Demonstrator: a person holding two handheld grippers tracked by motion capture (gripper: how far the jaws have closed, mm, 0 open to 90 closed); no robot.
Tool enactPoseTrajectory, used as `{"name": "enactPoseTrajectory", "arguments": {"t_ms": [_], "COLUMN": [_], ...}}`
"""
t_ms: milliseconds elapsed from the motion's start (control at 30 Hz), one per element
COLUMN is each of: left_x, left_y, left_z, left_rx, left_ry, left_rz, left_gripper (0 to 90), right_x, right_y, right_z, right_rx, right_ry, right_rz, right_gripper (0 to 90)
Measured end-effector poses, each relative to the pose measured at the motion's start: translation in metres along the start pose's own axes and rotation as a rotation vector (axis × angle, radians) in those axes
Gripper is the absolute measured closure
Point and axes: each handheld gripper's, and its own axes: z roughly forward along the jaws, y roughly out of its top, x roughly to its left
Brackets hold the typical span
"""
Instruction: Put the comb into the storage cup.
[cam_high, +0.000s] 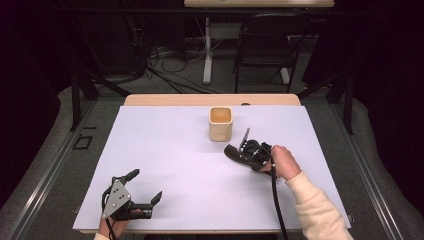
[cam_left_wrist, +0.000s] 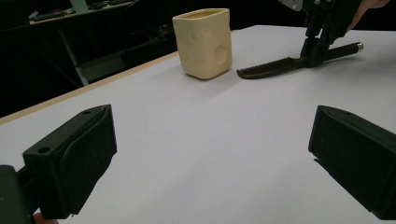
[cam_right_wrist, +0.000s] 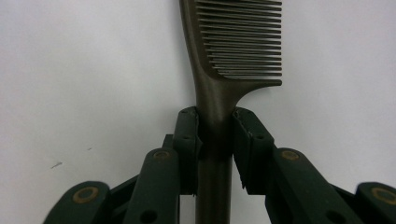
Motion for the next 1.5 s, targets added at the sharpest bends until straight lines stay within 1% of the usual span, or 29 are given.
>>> {"name": "enactPoseTrajectory", "arguments": {"t_ms": [67,100,133,167,200,267,300,333,367,433,467,500,567,600,633,667,700,733,767,933,1000,1100,1200,1333,1467,1500], "left_x": [0.0,0.0,0.0,0.0,0.0,0.0,0.0,0.0,0.0,0.0,0.0,0.0,0.0,0.0,0.0,0.0,0.0,0.0,0.0,0.0,0.0,0.0,0.0,0.0,0.0,0.0], "left_y": [0.0,0.0,0.0,0.0,0.0,0.0,0.0,0.0,0.0,0.0,0.0,0.0,0.0,0.0,0.0,0.0,0.0,0.0,0.0,0.0,0.0,0.0,0.0,0.0,0.0,0.0], "left_z": [0.0,0.0,0.0,0.0,0.0,0.0,0.0,0.0,0.0,0.0,0.0,0.0,0.0,0.0,0.0,0.0,0.0,0.0,0.0,0.0,0.0,0.0,0.0,0.0,0.0,0.0], "left_rx": [-0.001,-0.002,-0.001,-0.001,-0.001,0.0,0.0,-0.001,-0.001,-0.001,-0.001,-0.001,-0.002,-0.002,-0.002,-0.003,-0.003,-0.003,-0.002,-0.003,-0.003,-0.003,-0.003,-0.002,-0.001,-0.002], "left_ry": [0.0,0.0,0.0,0.0,0.0,-0.001,-0.001,-0.001,0.0,0.0,0.0,-0.001,0.0,0.0,0.0,0.001,0.001,0.001,0.001,0.003,0.002,0.003,0.004,0.004,0.005,0.005], "left_rz": [0.001,0.0,0.001,0.001,-0.001,0.0,0.0,-0.001,-0.004,-0.005,-0.005,-0.005,-0.007,-0.007,-0.007,-0.006,-0.006,-0.006,-0.006,-0.006,-0.006,-0.006,-0.005,-0.005,-0.005,-0.005], "left_gripper": [0.8,0.8,0.8,0.8,0.8,0.9,0.8,0.8,0.8,0.9,0.9,0.9,0.9,0.9,0.9,0.9,0.9,0.9,0.9,0.9,0.9,0.9,0.9,0.9,1.0,0.9], "right_x": [0.0,0.0,0.001,0.001,0.001,0.001,0.002,0.002,0.002,0.002,0.002,0.003,0.003,0.003,0.003,0.003,0.004,0.003,0.004,0.004,0.004,0.004,0.005,0.006,0.005,0.006], "right_y": [-0.001,-0.002,-0.002,-0.003,-0.003,-0.004,-0.005,-0.005,-0.006,-0.008,-0.008,-0.009,-0.01,-0.01,-0.011,-0.012,-0.012,-0.012,-0.013,-0.016,-0.017,-0.019,-0.022,-0.025,-0.028,-0.028], "right_z": [-0.003,-0.002,-0.004,-0.005,-0.006,-0.007,-0.009,-0.009,-0.01,-0.011,-0.013,-0.013,-0.015,-0.015,-0.016,-0.015,-0.016,-0.018,-0.017,-0.02,-0.021,-0.023,-0.026,-0.03,-0.033,-0.033], "right_rx": [0.004,-0.024,-0.012,-0.026,-0.017,-0.034,-0.029,-0.041,-0.033,-0.051,-0.048,-0.061,-0.055,-0.066,-0.055,-0.072,-0.074,-0.058,-0.082,-0.095,-0.103,-0.107,-0.134,-0.15,-0.156,-0.166], "right_ry": [0.002,-0.002,0.0,-0.005,0.002,0.003,0.005,0.005,0.01,0.011,0.013,0.01,0.015,0.016,0.022,0.026,0.027,0.029,0.029,0.042,0.04,0.038,0.041,0.04,0.04,0.038], "right_rz": [0.001,-0.002,0.004,-0.002,0.005,0.009,0.011,0.003,0.005,0.006,0.004,0.004,0.003,0.009,0.002,0.004,0.004,0.001,0.005,0.013,0.022,0.023,0.021,0.024,0.035,0.04], "right_gripper": [72.1,72.1,72.1,72.1,72.1,72.1,72.1,72.1,72.1,72.1,72.1,72.1,72.1,72.1,72.1,72.1,72.1,72.1,72.1,72.1,72.2,72.2,72.2,72.2,72.2,72.2]}}
